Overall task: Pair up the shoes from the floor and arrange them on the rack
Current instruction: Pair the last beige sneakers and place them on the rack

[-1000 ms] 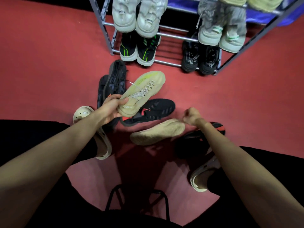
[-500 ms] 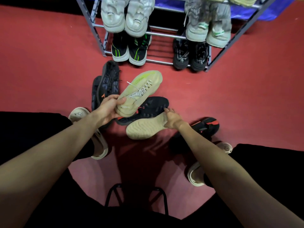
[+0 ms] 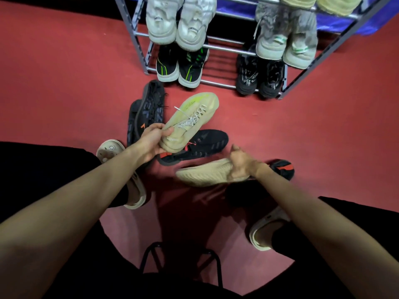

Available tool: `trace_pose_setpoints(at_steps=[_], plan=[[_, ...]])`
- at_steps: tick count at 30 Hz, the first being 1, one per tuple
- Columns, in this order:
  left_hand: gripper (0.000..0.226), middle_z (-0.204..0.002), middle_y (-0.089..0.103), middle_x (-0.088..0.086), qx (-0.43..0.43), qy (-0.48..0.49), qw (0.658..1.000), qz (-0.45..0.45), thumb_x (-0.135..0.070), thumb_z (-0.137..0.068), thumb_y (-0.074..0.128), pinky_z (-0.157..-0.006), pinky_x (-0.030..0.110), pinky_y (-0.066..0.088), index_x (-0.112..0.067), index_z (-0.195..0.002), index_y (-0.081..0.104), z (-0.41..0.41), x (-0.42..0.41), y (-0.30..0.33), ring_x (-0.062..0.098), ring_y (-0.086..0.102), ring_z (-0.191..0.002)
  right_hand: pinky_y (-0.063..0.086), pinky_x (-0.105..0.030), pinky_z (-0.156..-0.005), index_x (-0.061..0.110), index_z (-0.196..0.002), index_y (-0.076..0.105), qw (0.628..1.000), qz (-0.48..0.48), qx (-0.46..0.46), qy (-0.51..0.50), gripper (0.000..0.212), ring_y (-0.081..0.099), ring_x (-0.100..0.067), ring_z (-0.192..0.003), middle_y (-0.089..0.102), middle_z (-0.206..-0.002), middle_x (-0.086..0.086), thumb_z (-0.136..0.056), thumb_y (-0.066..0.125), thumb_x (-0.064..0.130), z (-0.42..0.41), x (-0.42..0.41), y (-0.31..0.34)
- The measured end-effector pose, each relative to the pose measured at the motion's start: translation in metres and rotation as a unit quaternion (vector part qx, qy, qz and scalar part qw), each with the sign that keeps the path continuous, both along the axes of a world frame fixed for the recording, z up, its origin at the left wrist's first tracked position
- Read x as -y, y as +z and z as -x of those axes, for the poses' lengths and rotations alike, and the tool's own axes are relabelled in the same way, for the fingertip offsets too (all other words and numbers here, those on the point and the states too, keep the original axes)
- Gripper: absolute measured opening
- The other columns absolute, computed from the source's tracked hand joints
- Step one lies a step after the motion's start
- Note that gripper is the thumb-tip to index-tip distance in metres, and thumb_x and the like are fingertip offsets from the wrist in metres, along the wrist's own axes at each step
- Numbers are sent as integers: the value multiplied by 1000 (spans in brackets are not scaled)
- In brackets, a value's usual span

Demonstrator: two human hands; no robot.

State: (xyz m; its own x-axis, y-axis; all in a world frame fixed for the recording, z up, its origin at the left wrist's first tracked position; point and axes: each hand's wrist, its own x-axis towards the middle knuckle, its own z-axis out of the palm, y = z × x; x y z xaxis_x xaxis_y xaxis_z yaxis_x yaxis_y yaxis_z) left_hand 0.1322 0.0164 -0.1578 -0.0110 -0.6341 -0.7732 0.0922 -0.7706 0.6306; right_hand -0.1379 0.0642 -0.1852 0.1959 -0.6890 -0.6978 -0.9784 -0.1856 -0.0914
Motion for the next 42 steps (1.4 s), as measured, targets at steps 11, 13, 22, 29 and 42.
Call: trace_pose_setpoints(at_steps=[11,13,22,29,42], plan=[[44,-123,64,16,-45,20,998,36,-18,-91,59,-59,34,60,2,-129,49,21,6,22,27,66,-103,46,-39,-73,12,-112,46,953,268,-17,-137,44,62,-38,-92,58,-110,-13,-74,65,22,56,3,53],[40,-120,65,15,-54,20,998,35,-18,-93,56,-61,33,60,1,-128,51,20,6,22,24,67,-99,47,-39,-67,8,-119,45,950,279,-37,-136,55,59,-37,-93,51,-115,-14,-68,67,9,36,-10,29],[42,-120,66,17,-22,-19,1000,2,-20,-91,57,-68,36,60,3,-125,52,11,-7,4,29,66,-107,25,-51,-112,9,-128,38,981,95,47,-164,73,11,-51,-139,12,-147,-31,-65,73,20,-16,-56,-53],[50,-128,63,17,-19,13,999,-24,-20,-88,62,-64,35,60,0,-132,48,5,-14,2,28,64,-110,42,-45,-103,7,-146,9,946,102,94,-294,115,41,-47,-126,8,-150,-25,-62,84,29,-21,-57,-60],[28,-97,69,10,17,-25,999,-23,-22,-87,66,-62,34,59,-4,-108,62,26,-19,80,20,67,-82,44,-42,-100,12,-143,22,875,116,203,-423,84,53,-39,-119,55,-130,-18,-78,72,32,34,-10,73]])
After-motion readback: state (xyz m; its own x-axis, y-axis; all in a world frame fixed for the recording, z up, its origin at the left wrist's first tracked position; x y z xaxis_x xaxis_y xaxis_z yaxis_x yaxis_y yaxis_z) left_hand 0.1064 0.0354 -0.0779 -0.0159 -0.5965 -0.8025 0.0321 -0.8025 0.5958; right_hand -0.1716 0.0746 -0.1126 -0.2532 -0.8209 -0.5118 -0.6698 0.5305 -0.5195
